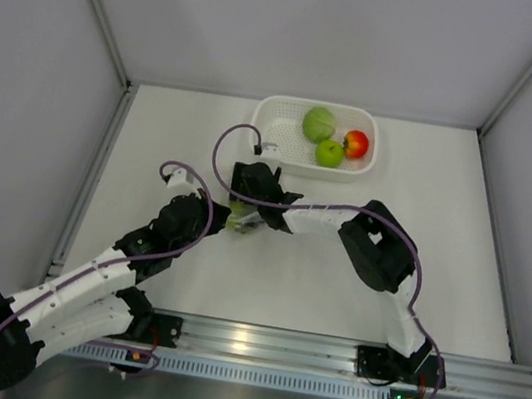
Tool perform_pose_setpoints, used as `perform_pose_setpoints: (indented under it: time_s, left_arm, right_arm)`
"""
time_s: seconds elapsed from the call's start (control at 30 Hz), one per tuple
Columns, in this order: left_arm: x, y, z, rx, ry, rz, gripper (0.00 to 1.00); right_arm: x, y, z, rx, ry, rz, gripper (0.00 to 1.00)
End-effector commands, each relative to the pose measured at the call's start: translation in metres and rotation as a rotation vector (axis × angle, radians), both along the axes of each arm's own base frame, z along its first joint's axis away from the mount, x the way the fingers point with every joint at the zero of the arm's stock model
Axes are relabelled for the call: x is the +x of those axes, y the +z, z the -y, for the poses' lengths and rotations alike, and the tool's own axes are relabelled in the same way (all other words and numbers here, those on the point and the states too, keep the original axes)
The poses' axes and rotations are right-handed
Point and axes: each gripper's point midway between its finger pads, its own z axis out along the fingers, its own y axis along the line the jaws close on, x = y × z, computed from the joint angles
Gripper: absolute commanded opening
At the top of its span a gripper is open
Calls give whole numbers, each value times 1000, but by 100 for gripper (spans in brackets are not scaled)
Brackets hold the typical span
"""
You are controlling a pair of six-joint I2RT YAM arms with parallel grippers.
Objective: Open the zip-top bag and remove the fake food
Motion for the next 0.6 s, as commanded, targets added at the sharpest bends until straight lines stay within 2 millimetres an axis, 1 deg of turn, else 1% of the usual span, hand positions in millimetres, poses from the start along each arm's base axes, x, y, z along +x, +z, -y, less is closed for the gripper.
perform_pose_setpoints:
  time_s: [0.0,0.03,0.07,0.1,0.13,0.17,0.2,0.23,0.27,0.3,0.33,0.37,0.4,0.43,0.47,0.57]
  left_arm:
    - [-7,11,6,-29,-41,27,0]
    - [-6,13,4,-30,-32,32,0]
    - [-6,15,3,-31,-25,39,0]
    - [-4,17,0,-27,-10,46,0]
    - [-4,19,-1,-27,-4,50,0]
    - [-3,22,-1,-25,-4,57,0]
    - [-2,23,-2,-22,0,60,0]
    - [-1,24,-2,-16,6,62,0]
    - [1,29,-2,-6,5,74,0]
    - [3,31,-2,2,6,79,0]
    - [5,33,-4,13,18,80,0]
    - [6,34,-5,26,19,81,0]
    - [8,40,-4,24,20,93,0]
    - [10,41,-4,28,25,95,0]
    - [11,43,-4,33,24,98,0]
    - [15,48,-3,42,30,104,0]
  right_arm:
    - [22,2,21,-18,-19,56,50]
    - [20,5,20,-8,-7,65,48]
    - [15,2,22,-7,5,70,46]
    - [13,14,22,1,23,94,43]
    - [6,11,23,-5,47,88,43]
    - [2,14,21,-4,64,99,41]
    - [-2,23,20,-7,83,117,40]
    - [-5,25,19,-9,97,122,39]
    - [-13,23,19,-19,116,123,39]
    - [-16,33,17,-22,133,149,37]
    - [-20,33,17,-27,145,154,36]
    - [-28,31,16,-39,166,155,36]
    - [-31,38,14,-25,182,160,36]
    - [-37,33,16,-29,196,152,36]
    - [-42,41,14,-15,217,163,36]
    - [-61,42,11,-2,281,164,36]
